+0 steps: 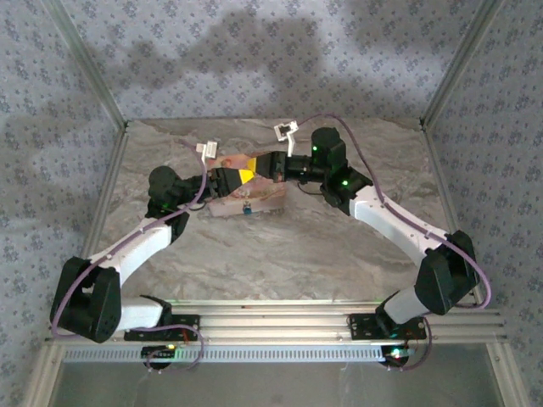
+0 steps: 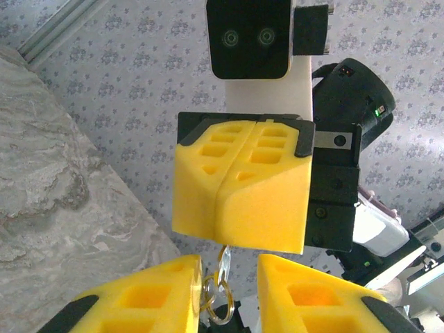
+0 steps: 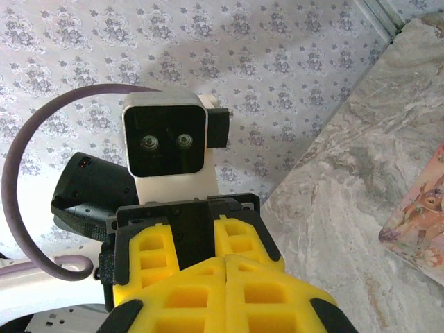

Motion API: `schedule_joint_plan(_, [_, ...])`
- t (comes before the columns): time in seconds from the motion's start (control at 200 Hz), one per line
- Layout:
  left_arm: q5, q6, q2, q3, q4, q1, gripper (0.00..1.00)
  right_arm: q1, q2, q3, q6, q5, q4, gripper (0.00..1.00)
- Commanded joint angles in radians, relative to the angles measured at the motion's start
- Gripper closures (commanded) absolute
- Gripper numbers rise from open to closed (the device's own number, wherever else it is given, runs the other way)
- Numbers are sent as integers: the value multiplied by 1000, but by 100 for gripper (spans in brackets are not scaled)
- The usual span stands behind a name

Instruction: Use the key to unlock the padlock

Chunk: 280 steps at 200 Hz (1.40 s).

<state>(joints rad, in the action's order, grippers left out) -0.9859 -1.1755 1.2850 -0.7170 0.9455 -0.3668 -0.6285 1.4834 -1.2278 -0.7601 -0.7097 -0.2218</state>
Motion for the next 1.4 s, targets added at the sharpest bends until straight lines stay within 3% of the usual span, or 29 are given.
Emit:
schedule_joint_plan(0.0, [1,16,10,-16,35,-6,75,-9,-26,8,-7,4,-23,100])
schedule_joint_plan(0.06, [-3,16,11,-19,36,-6,79,-11,-27,8,-4,4,-21,100])
schedule_joint_plan(0.2, [-15,28,8,-22,18,-6,100,-12,-32,12,-2,13,-19,100])
schedule_joint_plan(0.36, [-20,75,-14,-19,-57,-5,100,-10,-33,9,-1,28,-11,100])
schedule_joint_plan(0.43, [-19,122,-31,-23,-133,8,100,-5,-36,3,7,46,14,80])
schedule_joint_plan(0.505, [-16,221,-56,-42,-321,47,100,10,-45,-12,35,77,83,56])
schedule_joint_plan(0.655, [48,468,-102,-108,-817,198,100,66,-41,-86,118,272,390,45])
schedule_joint_plan(0.794, [198,600,-73,-139,-1130,363,100,147,63,-134,123,392,591,43])
schedule_joint_plan(0.964, [352,619,32,-100,-1169,483,100,196,288,-225,173,407,653,43])
schedule_joint_plan(1.199, [439,680,192,-157,-1149,483,100,205,535,-389,196,350,678,43])
schedule_joint_plan(1.394, [468,715,309,-232,-1153,409,100,208,576,-363,183,294,632,46])
